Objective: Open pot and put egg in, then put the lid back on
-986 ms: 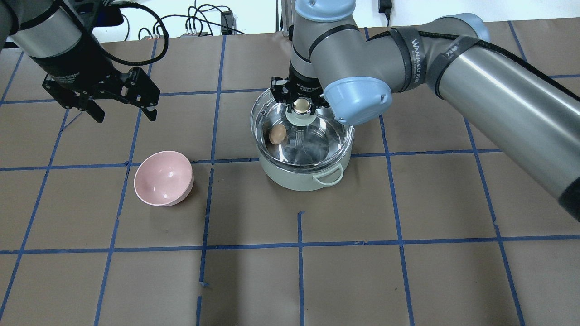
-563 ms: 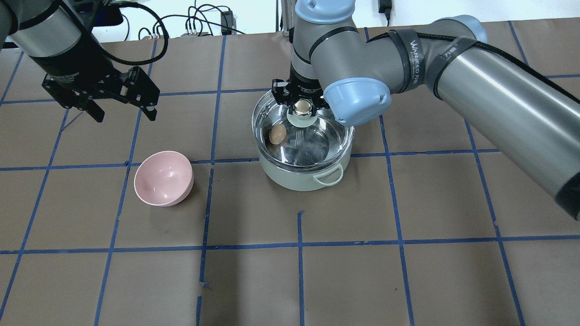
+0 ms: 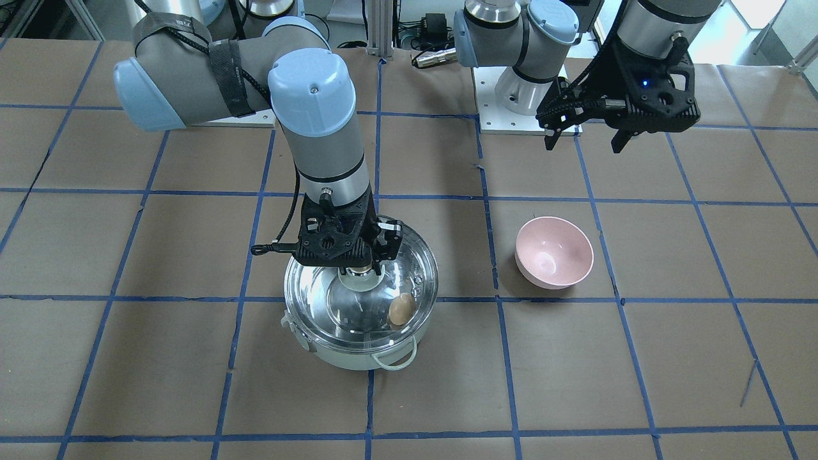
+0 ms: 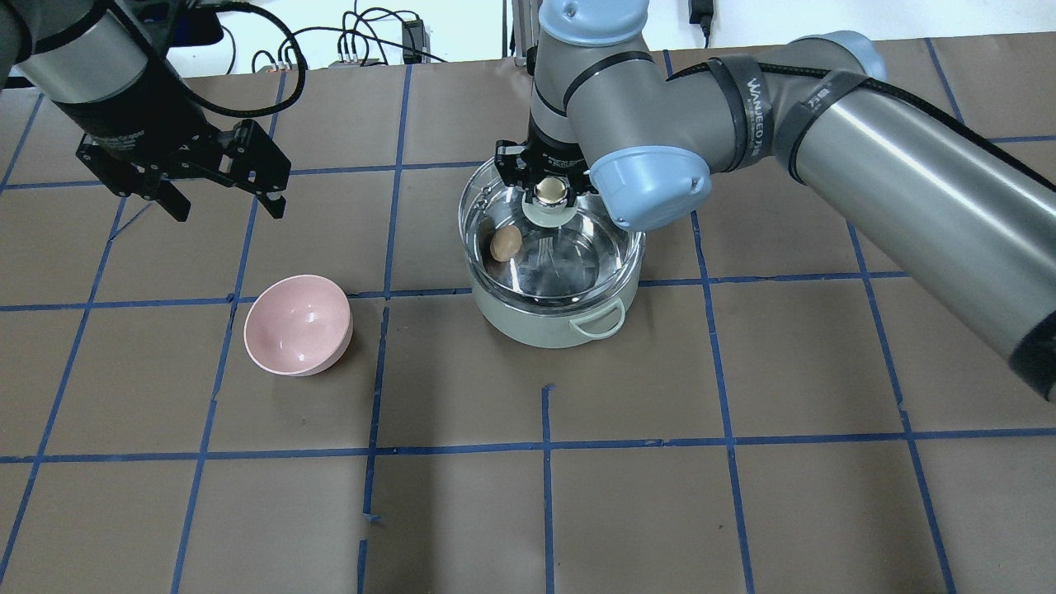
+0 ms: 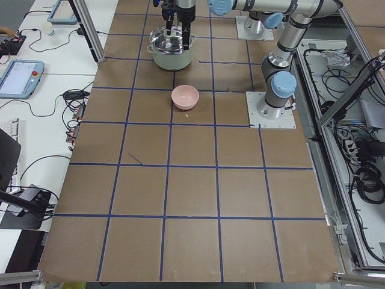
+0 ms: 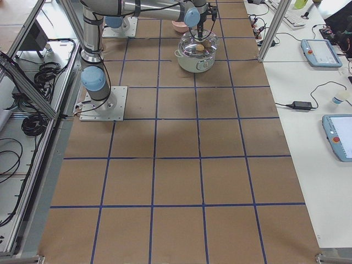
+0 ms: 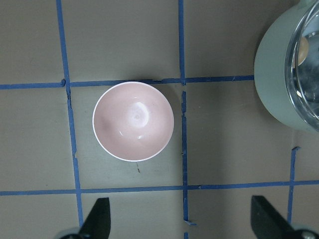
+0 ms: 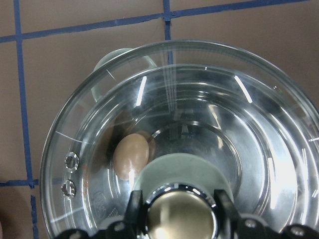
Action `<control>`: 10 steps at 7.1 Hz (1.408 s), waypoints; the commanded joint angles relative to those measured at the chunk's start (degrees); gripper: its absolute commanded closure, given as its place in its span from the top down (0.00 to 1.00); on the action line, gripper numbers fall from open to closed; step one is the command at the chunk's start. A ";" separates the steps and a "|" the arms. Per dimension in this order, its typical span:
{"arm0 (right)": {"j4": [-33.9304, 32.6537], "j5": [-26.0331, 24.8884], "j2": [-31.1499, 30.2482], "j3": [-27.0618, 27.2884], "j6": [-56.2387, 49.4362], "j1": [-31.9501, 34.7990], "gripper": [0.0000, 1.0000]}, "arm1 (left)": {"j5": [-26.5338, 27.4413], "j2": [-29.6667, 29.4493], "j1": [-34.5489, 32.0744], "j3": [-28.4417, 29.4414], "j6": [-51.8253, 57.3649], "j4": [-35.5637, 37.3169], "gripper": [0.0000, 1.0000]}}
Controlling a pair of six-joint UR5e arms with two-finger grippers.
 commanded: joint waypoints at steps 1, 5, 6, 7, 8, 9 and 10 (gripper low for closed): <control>-0.19 -0.24 -0.05 0.25 0.08 0.04 0.57 | 0.09 0.00 0.00 -0.04 0.02 0.01 1.00; -0.11 -0.24 -0.05 -0.10 0.69 0.04 0.64 | 0.00 0.00 -0.17 -0.04 0.02 0.01 1.00; -0.11 -0.33 -0.05 -0.45 0.17 -0.13 0.64 | 0.00 0.00 -0.09 -0.04 0.02 0.01 1.00; -0.11 -0.33 -0.58 -0.80 -0.27 -2.05 0.64 | 0.00 0.00 -0.17 -0.04 -0.07 0.01 1.00; 0.24 0.37 -1.54 -1.15 -0.36 -5.64 0.65 | 0.09 0.00 -0.09 -0.04 0.02 0.01 1.00; 0.33 0.37 -3.81 -0.55 -0.45 -8.37 0.65 | 0.09 0.00 -0.08 -0.04 0.02 0.01 1.00; 1.12 -0.24 -6.01 -0.37 -0.53 -11.35 0.68 | 0.00 0.00 -0.08 -0.04 0.02 0.01 1.00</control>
